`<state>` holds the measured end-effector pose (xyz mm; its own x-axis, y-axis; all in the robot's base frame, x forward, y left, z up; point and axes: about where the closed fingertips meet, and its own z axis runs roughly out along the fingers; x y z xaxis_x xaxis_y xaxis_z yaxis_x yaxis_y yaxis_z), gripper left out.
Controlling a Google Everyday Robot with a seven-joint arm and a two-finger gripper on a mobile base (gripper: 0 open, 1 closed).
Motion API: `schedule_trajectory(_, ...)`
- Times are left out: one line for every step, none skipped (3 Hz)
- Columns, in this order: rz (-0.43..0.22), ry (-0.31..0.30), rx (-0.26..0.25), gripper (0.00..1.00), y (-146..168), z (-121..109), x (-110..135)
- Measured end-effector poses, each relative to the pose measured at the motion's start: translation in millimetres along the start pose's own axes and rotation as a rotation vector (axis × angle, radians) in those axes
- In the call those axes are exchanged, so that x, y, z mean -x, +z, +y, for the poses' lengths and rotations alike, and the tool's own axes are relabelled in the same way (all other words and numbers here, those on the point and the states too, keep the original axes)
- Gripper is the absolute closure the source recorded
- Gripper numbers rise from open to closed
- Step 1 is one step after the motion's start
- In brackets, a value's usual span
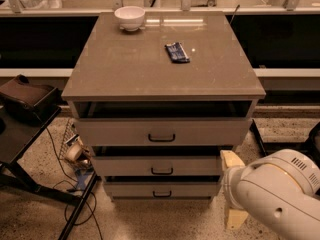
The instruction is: Open bottom drawer
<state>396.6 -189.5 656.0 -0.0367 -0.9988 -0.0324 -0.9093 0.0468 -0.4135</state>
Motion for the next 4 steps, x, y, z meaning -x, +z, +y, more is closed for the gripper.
schedule_trajectory(-0.008,-0.064,0.011,0.0,20,5,15)
schedule_trajectory(-0.003,-0.128,0.079,0.0,68,26,38)
schedule_trajectory(-0.005,-0.166,0.181,0.0,138,55,59)
schedule_trajectory(-0.029,-0.12,0.219,0.0,198,69,77)
